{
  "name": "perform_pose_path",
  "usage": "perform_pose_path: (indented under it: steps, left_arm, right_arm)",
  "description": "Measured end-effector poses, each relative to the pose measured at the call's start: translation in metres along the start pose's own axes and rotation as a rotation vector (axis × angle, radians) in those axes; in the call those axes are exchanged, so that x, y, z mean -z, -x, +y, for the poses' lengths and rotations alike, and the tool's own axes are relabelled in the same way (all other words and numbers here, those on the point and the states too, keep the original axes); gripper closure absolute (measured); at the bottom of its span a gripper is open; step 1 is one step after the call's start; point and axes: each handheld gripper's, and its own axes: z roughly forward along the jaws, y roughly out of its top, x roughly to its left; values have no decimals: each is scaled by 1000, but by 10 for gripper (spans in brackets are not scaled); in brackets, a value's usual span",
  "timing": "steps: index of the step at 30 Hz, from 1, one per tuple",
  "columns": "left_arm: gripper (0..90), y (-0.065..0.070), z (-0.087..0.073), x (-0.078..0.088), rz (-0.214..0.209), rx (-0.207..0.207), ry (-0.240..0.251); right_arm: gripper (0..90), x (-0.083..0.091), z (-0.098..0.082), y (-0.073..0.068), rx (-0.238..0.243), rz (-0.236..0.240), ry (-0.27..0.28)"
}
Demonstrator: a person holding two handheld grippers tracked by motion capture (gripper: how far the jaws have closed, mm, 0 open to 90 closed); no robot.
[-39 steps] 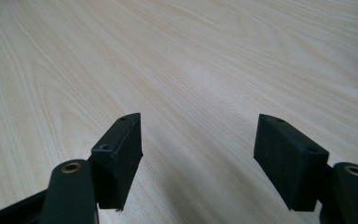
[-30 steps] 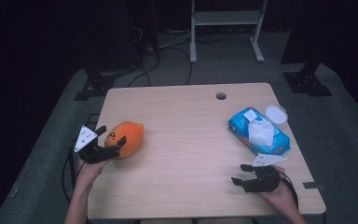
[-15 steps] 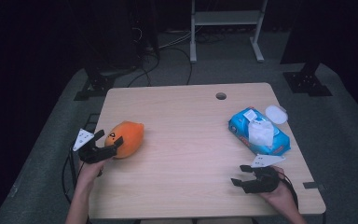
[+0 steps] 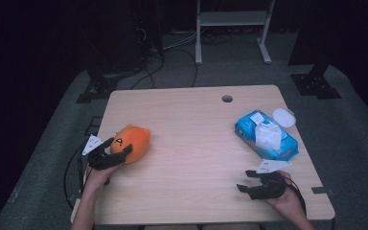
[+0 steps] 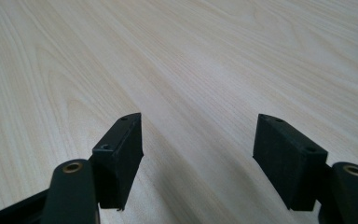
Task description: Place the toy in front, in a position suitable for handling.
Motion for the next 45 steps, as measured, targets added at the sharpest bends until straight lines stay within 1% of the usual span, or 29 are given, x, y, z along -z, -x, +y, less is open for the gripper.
perform_pose_path:
  steps: [1, 3, 4, 9, 15, 18, 19, 22, 27, 31, 34, 36, 37, 39, 45]
  left_arm:
    - [107, 0, 0, 0, 0, -4, -3]
    - [126, 0, 0, 1, -2, -6, -11]
    - [137, 0, 0, 1, 4, -10, -14]
    - [215, 1, 1, 2, 9, -18, -26]
    - [318, 4, 3, 4, 34, -8, -32]
    - [341, 4, 3, 4, 29, 8, -27]
    - [348, 3, 3, 4, 23, 16, -25]
    - [370, 1, 3, 6, 16, 61, -4]
    - [389, -1, 4, 7, 7, 90, 12]
    - [391, -2, 4, 7, -11, 112, 33]
    - [400, -1, 5, 7, -17, 105, 34]
    - [405, 0, 5, 8, -23, 109, 38]
    - [405, 0, 6, 8, -30, 117, 42]
    - [405, 1, 7, 9, -46, 118, 48]
    - [407, 8, 12, 10, -86, 111, 65]
  right_arm:
    - [316, 0, 0, 0, 1, 0, 0]
    - [316, 0, 0, 0, 0, 1, 0]
    - [316, 0, 0, 0, 0, 0, 0]
    - [316, 0, 0, 0, -1, -1, 0]
    - [316, 0, 0, 0, 1, -5, 2]
    - [316, 1, 0, -1, 4, -6, 2]
    - [316, 1, 0, -1, 2, -6, 3]
    - [315, 1, 0, 0, 5, -6, 3]
    - [316, 1, 0, -1, 5, -5, 3]
    - [316, 0, 0, 0, 5, -6, 3]
    - [315, 0, 0, -1, 4, -4, 3]
    - [316, 0, 0, -1, 5, -4, 3]
    - [316, 0, 0, 0, 4, -4, 3]
    - [315, 1, 0, -1, 2, -4, 5]
    - [316, 1, 0, 0, 1, -4, 6]
